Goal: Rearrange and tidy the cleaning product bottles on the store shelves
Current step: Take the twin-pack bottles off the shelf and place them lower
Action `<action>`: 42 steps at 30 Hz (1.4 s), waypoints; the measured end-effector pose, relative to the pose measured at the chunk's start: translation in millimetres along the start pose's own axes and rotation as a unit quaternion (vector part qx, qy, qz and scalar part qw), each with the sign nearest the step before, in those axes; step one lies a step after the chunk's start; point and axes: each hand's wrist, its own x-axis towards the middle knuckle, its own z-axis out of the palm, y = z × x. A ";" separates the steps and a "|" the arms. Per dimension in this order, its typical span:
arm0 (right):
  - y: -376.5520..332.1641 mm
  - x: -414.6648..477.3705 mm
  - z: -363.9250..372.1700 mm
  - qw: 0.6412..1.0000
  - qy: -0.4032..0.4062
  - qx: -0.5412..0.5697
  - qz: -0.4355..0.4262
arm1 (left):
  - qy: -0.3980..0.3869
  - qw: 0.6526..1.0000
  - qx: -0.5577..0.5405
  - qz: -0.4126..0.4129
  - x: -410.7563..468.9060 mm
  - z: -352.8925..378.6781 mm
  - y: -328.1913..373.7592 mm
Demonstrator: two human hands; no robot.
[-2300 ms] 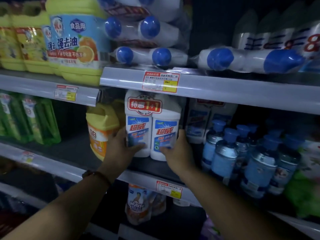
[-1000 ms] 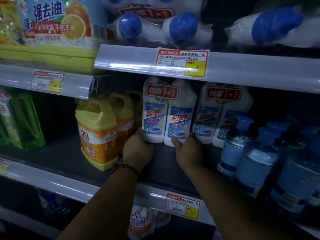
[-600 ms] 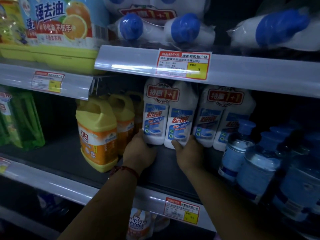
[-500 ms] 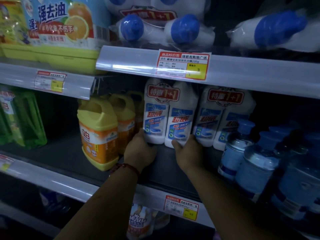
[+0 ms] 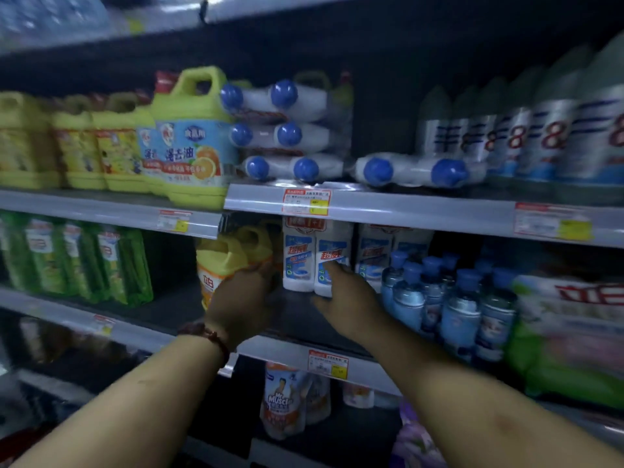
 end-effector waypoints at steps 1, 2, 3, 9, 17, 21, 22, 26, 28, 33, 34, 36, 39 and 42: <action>-8.2 -8.8 -13.8 1.000 0.006 0.000 -0.021 | -0.002 1.000 0.008 -0.006 -6.9 -15.7 9.0; -14.9 -16.9 -26.9 0.999 0.008 -0.005 -0.043 | -0.003 1.000 0.021 -0.014 -12.1 -29.8 16.6; -21.0 -24.7 -38.9 0.998 0.006 -0.012 -0.063 | -0.002 0.999 0.035 -0.023 -17.7 -43.4 24.2; -57.2 -48.0 -105.0 0.991 0.007 -0.048 -0.123 | 0.059 0.996 0.072 0.016 -31.5 -107.7 59.7; -94.3 -3.3 -181.8 0.973 0.116 -0.053 -0.190 | 0.165 0.984 0.055 0.043 5.3 -175.1 62.6; -89.7 33.3 -206.2 0.977 0.119 -0.074 -0.158 | 0.197 0.979 0.032 0.042 31.4 -189.8 55.1; -84.2 39.7 -210.5 0.979 0.111 -0.086 -0.149 | 0.196 0.978 0.035 0.054 36.1 -189.2 55.0; -52.5 47.3 -224.4 0.983 0.105 -0.096 -0.113 | 0.173 0.974 0.043 0.143 50.7 -170.1 82.7; -33.4 42.2 -228.7 0.985 0.097 -0.112 -0.088 | 0.138 0.975 0.027 0.175 58.7 -155.1 110.4; 1.6 29.1 -244.7 0.989 0.113 -0.063 -0.078 | 0.089 0.977 -0.017 0.192 78.8 -129.8 149.0; 7.0 25.1 -249.4 0.990 0.106 -0.048 -0.075 | 0.075 0.980 -0.009 0.182 82.2 -127.2 150.1; 21.7 18.0 -257.9 0.992 0.092 -0.044 -0.076 | 0.049 0.985 0.008 0.164 89.6 -125.0 150.9; 46.2 7.9 -268.5 0.992 0.065 -0.064 -0.086 | 0.026 0.988 -0.017 0.154 100.2 -124.9 152.5; 63.5 6.7 -273.4 0.990 0.041 -0.096 -0.097 | 0.030 0.989 -0.016 0.147 109.8 -122.2 151.2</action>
